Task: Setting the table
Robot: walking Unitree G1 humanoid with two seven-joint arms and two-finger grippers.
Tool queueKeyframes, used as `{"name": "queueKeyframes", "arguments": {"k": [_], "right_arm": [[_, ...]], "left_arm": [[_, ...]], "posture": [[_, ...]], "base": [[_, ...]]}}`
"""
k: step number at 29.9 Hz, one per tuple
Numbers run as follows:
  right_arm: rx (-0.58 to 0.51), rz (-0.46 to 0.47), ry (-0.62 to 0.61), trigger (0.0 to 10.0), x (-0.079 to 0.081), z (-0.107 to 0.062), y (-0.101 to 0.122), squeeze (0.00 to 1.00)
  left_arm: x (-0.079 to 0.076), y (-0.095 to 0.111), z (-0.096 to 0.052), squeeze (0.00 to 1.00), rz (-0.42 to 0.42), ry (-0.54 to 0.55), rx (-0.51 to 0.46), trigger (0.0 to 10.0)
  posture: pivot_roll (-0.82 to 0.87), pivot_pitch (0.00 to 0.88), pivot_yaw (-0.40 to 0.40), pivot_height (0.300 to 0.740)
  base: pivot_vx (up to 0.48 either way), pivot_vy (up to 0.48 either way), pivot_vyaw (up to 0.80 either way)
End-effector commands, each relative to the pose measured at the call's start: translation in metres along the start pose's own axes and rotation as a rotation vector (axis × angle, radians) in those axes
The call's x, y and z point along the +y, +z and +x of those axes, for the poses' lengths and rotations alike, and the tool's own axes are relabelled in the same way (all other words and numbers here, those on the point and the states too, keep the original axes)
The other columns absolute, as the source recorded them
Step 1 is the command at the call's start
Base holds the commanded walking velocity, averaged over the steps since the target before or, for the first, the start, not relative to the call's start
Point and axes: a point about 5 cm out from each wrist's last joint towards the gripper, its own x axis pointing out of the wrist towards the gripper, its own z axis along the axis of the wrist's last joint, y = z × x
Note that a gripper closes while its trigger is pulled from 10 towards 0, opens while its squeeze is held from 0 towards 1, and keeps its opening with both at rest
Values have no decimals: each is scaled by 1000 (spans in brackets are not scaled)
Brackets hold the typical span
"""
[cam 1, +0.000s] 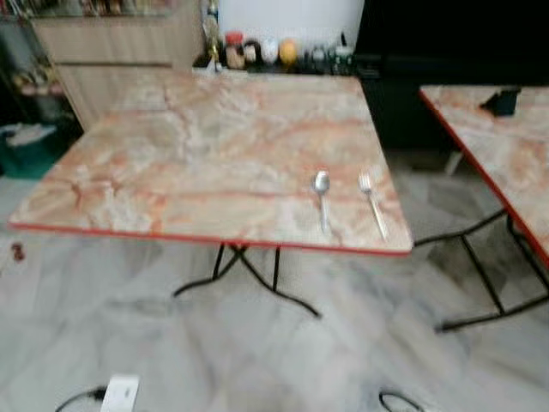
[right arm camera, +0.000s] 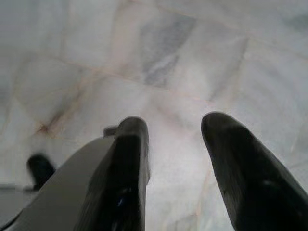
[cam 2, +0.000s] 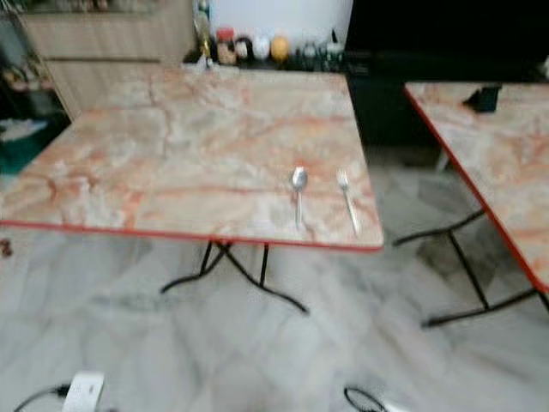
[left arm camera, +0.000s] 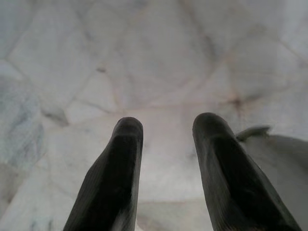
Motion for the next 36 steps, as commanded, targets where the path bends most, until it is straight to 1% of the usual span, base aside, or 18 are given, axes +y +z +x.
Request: {"name": "queueKeyframes", "arguments": {"k": [1,8,13,19,25,31,34,36], "right_arm": [[-3,3,-1,10000,-1,0,0,0],[-6,-1,-2,10000,-1,0,0,0],[-9,4,4,10000,0,0,0,0],[-8,4,4,10000,1,-1,-1,0],[-31,-13,0,10000,2,-1,1,0],[-98,12,-37,10000,2,-1,8,0],[-122,31,-56,10000,1,-1,10,0],[-142,36,-75,10000,0,-1,12,0]], "left_arm": [[1,-10,-2,0,-3,8,41,10000],[4,-6,-1,0,-15,18,29,10000],[6,-6,-2,0,0,18,31,10000],[4,-9,-2,0,36,12,35,10000],[4,-9,-2,0,38,8,34,10000],[12,-13,-4,0,35,19,41,10000],[12,-15,-5,0,32,19,42,10000],[9,-15,-4,0,41,13,42,10000]], "posture": [[73,0,-6,711],[71,0,-7,711],[65,0,2,711],[61,0,10,711],[63,0,11,711],[62,0,15,711],[54,0,19,711],[54,0,19,711]], "base": [[0,364,0],[0,332,0],[0,295,0],[0,0,0],[0,0,0],[0,0,0],[0,0,0],[0,0,0]]}}
